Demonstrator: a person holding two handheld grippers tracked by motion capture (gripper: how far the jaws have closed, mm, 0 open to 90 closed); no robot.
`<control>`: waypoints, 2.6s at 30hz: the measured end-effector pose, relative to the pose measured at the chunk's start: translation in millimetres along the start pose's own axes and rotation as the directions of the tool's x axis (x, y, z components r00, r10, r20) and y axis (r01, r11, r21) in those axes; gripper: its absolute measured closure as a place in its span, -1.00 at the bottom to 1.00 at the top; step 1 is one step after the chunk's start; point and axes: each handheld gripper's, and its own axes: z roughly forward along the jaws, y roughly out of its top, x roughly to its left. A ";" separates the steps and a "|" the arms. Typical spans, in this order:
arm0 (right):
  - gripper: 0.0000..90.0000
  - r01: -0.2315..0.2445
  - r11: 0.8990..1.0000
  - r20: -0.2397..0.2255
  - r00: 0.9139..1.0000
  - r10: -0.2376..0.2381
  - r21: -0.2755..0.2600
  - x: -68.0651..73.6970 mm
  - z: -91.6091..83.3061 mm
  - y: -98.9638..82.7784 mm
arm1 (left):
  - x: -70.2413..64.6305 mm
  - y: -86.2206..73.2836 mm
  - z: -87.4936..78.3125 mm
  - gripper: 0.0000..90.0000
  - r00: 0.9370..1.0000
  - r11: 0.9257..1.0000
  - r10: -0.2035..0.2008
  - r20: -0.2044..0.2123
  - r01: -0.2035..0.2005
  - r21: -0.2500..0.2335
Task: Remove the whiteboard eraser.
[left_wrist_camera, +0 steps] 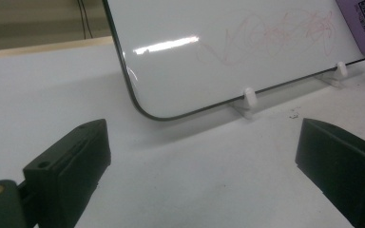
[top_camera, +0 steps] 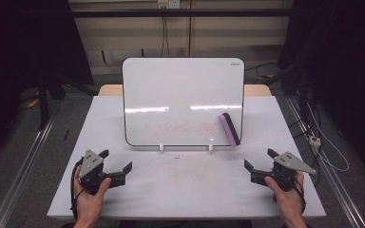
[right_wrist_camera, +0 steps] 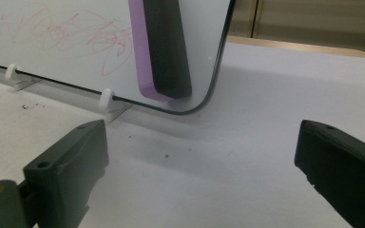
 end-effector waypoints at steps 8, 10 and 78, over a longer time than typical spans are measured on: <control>-0.92 -0.006 1.000 -0.005 1.000 0.007 0.010 -0.7 1.5 -1.5 | -6.1 1.6 1.1 -0.91 1.000 1.000 0.026 0.013 -0.026 0.016; -0.92 -0.012 1.000 0.000 1.000 0.012 0.014 -0.3 2.6 -1.7 | -5.0 1.7 1.3 -0.91 1.000 0.999 0.024 0.012 -0.025 0.023; -0.21 0.239 0.965 0.049 0.968 -0.245 0.104 50.5 63.3 45.3 | 3.9 -2.0 2.9 -0.90 1.000 0.999 0.000 0.014 0.000 0.037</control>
